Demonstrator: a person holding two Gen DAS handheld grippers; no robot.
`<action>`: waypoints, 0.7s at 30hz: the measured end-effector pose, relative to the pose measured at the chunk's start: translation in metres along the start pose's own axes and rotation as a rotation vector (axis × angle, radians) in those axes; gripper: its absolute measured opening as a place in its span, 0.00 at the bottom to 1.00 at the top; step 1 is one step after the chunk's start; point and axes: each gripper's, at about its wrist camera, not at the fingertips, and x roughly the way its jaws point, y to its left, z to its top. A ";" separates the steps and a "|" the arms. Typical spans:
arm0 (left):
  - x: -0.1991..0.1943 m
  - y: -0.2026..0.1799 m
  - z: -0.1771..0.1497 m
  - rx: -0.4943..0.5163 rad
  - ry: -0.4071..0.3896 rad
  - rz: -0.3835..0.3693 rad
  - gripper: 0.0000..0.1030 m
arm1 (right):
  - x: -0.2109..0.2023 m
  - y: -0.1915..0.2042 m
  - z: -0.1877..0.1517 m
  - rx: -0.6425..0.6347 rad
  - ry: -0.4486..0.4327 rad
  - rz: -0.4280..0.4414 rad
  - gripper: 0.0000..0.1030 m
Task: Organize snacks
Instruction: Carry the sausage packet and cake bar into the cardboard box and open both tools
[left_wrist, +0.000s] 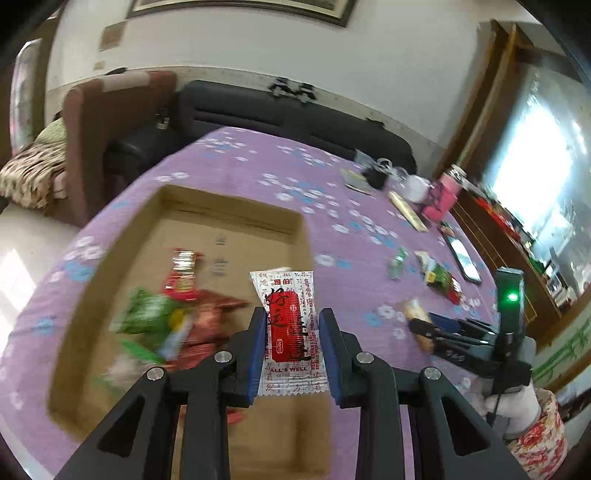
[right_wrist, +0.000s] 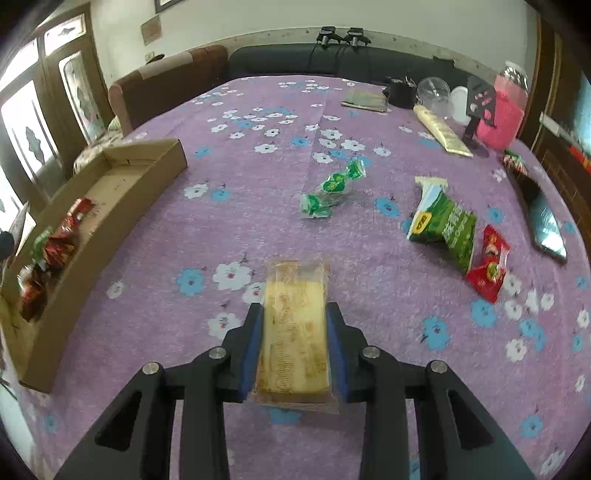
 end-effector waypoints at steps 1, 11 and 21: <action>-0.005 0.010 -0.001 -0.012 -0.007 0.013 0.29 | -0.003 0.000 0.000 0.012 -0.007 0.009 0.31; -0.008 0.079 -0.018 -0.129 0.013 0.081 0.29 | -0.041 0.060 0.022 -0.043 -0.073 0.181 0.32; 0.002 0.088 -0.026 -0.099 0.051 0.134 0.30 | -0.033 0.159 0.028 -0.179 -0.035 0.317 0.32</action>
